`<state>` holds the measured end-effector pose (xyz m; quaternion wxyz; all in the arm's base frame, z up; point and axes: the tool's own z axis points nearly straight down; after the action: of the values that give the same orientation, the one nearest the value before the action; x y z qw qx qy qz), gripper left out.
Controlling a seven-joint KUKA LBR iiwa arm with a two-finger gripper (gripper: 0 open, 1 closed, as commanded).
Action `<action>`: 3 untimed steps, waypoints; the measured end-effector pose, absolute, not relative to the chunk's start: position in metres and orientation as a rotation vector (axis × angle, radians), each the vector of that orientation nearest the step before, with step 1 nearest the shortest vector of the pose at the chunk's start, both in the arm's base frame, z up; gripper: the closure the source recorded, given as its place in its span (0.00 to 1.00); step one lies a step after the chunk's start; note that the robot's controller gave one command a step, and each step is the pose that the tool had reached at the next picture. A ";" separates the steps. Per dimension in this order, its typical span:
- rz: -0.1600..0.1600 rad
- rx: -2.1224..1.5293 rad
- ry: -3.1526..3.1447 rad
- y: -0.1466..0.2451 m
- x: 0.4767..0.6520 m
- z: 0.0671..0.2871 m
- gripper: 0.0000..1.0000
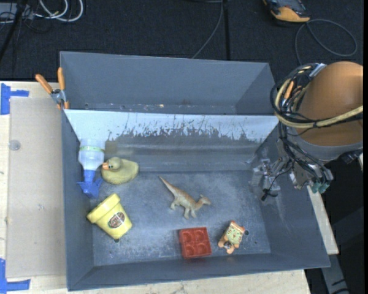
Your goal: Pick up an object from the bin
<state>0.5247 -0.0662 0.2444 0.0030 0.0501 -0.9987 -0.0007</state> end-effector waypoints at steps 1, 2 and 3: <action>0.001 0.159 -3.140 -0.040 0.516 0.217 1.00; -0.004 0.246 -3.128 -0.014 0.518 0.181 1.00; -0.003 0.377 -3.112 -0.006 0.495 0.166 1.00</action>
Offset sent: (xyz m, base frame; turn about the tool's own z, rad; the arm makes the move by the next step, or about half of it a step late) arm -0.0038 0.0591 -0.0775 -0.0771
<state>0.4950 -0.0064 0.1657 0.0032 0.1202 -0.9927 -0.0008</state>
